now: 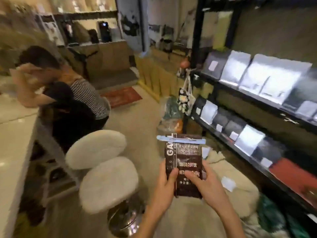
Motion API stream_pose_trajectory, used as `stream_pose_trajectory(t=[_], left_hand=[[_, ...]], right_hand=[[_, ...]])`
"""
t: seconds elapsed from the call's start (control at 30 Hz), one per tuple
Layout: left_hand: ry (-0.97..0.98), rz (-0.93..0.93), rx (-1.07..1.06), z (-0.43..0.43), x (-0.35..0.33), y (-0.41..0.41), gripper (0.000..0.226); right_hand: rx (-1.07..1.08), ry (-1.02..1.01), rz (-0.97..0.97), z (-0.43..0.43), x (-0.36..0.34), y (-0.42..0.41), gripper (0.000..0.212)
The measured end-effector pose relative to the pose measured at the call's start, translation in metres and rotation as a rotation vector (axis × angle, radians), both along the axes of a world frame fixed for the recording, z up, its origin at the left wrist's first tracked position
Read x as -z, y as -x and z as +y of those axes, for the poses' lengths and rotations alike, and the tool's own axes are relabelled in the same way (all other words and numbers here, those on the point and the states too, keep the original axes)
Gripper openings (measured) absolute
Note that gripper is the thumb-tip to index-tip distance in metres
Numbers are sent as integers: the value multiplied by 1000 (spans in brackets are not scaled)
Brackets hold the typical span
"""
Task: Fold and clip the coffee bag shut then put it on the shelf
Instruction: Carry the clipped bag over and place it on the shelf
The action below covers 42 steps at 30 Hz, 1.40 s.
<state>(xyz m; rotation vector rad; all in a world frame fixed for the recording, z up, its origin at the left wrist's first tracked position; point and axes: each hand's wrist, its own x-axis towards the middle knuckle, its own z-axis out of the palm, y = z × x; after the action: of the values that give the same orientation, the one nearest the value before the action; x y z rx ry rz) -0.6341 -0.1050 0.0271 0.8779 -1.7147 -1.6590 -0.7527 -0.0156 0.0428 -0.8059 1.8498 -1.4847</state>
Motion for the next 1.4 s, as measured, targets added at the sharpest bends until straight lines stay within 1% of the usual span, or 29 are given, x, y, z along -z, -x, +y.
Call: stream_pose_trajectory(t=[0.1,0.2,0.3,0.4,0.47,0.57,0.6,0.7,0.77,0.87,1.0,1.07,1.17,1.27,1.33,1.37,1.4], left_hand=[[9,-54,238,30,8,100,35],[50,-116,471,61,6,181,42],[68,-165,703,82,16,256,38],[139,-187,773,90,32,309,38],[172,-218,839,93,48,344,40],[135,-260,933,95,86,399,37],[153,-282,948,95,102,417,39],[191,-311,952,96,160,470,55],[198,-318,944,98,180,494,53],[213,-319,930,97,200,519,47],[290,-337,951,89,223,535,42],[335,-337,958,85,230,543,37],[236,-326,993,85,234,555,27],[259,-355,998,86,232,564,23],[306,-346,930,77,222,568,21],[327,-308,875,69,215,570,25],[465,-242,798,59,204,574,30]], right_hand=[[293,52,6,60,9,73,49],[539,76,-13,116,21,130,47],[685,49,-27,156,37,179,40],[790,-53,-54,171,47,214,37],[866,-93,-72,176,62,238,42],[988,-159,-95,175,91,280,41],[1016,-179,-106,173,101,294,41],[1110,-173,-132,169,136,335,41],[1149,-164,-104,167,155,356,43],[1154,-219,-36,165,189,382,40],[1112,-260,-47,162,224,406,38],[1096,-259,-17,162,236,416,41],[1066,-220,38,164,250,425,38],[1065,-171,67,171,255,430,34],[1061,-164,87,183,257,434,32],[1060,-161,94,190,257,435,31],[1061,-163,104,195,258,437,30]])
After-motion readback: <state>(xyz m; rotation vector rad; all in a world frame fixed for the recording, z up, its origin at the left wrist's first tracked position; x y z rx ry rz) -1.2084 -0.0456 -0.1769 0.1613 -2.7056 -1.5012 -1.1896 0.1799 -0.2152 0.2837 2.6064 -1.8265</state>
